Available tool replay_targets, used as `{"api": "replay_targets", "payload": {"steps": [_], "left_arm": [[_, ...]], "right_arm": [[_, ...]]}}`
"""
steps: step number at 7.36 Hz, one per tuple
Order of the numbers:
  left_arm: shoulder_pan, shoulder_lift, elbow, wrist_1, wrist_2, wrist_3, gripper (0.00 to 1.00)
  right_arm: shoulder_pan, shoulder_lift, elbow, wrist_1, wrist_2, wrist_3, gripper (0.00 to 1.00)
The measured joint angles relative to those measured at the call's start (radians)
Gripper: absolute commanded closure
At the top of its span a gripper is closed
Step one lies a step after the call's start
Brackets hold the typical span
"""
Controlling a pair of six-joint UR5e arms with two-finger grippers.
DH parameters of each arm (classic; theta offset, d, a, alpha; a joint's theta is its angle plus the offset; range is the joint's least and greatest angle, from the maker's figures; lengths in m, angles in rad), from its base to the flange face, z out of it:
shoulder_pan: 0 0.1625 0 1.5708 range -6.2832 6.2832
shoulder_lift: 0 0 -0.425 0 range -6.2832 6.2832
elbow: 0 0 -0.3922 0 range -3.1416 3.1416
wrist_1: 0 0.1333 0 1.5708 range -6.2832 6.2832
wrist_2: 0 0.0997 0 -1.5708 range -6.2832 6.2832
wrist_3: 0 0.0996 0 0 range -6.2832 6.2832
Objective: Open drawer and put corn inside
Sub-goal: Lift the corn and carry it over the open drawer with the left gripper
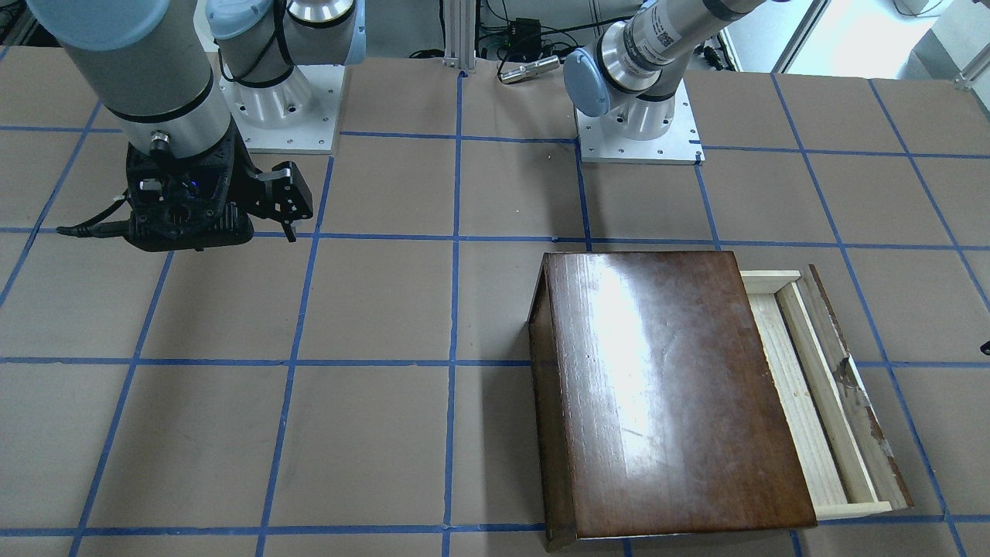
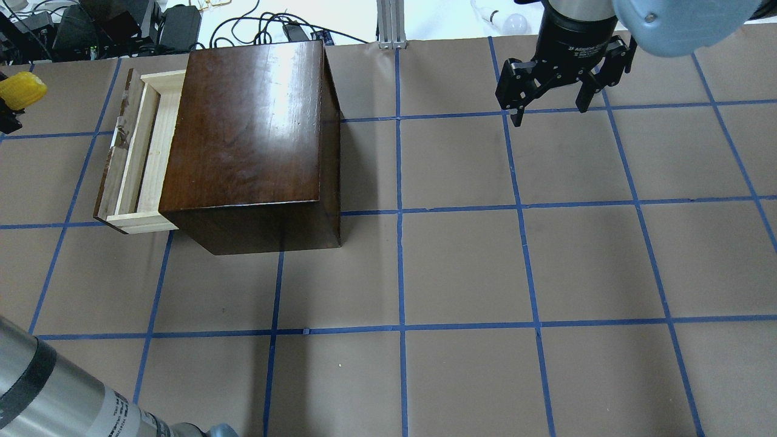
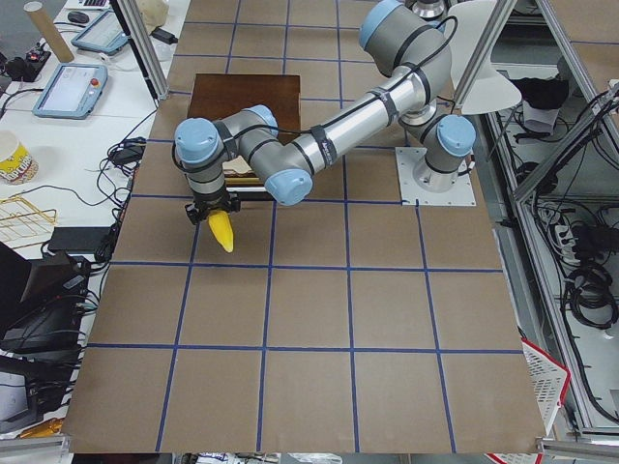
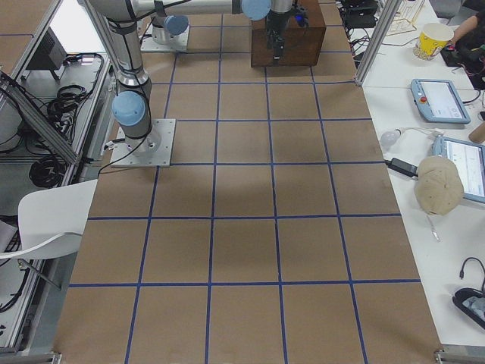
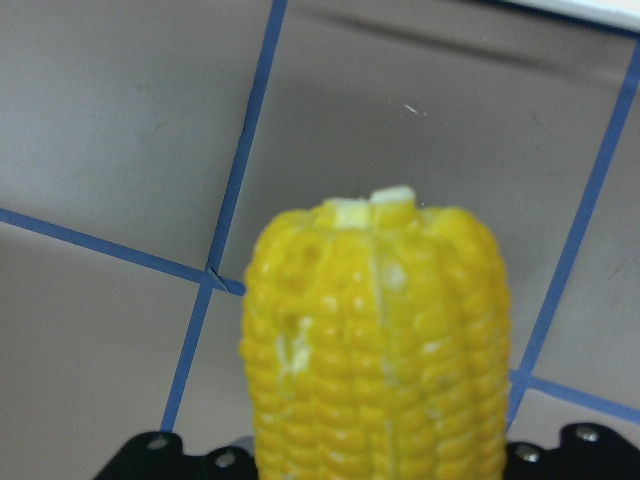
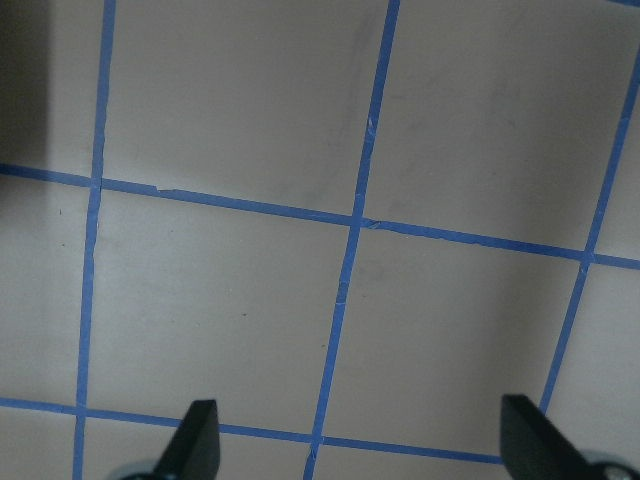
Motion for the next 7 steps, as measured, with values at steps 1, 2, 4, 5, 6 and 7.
{"api": "replay_targets", "payload": {"steps": [1, 2, 4, 5, 6, 7], "left_arm": [[-0.018, 0.017, -0.003, -0.016, 0.001, -0.118, 1.00], [-0.048, 0.036, -0.008, -0.030, 0.004, -0.240, 1.00], [-0.089, 0.065, -0.032, -0.052, 0.004, -0.516, 1.00], [-0.101, 0.078, -0.052, -0.054, 0.003, -0.653, 1.00], [-0.119, 0.090, -0.070, -0.052, 0.003, -0.786, 1.00], [-0.150, 0.100, -0.083, -0.051, 0.004, -0.911, 1.00]], "right_arm": [[0.000, 0.000, 0.000, 0.000, 0.000, 0.000, 0.00], [0.000, 0.000, 0.000, 0.001, 0.000, 0.000, 0.00], [0.000, 0.000, 0.000, 0.000, 0.000, 0.000, 0.00], [0.000, 0.000, 0.000, 0.000, 0.000, 0.000, 0.00], [0.000, 0.000, 0.000, 0.000, 0.000, 0.000, 0.00], [0.000, 0.000, 0.000, 0.000, 0.000, 0.000, 0.00]]}}
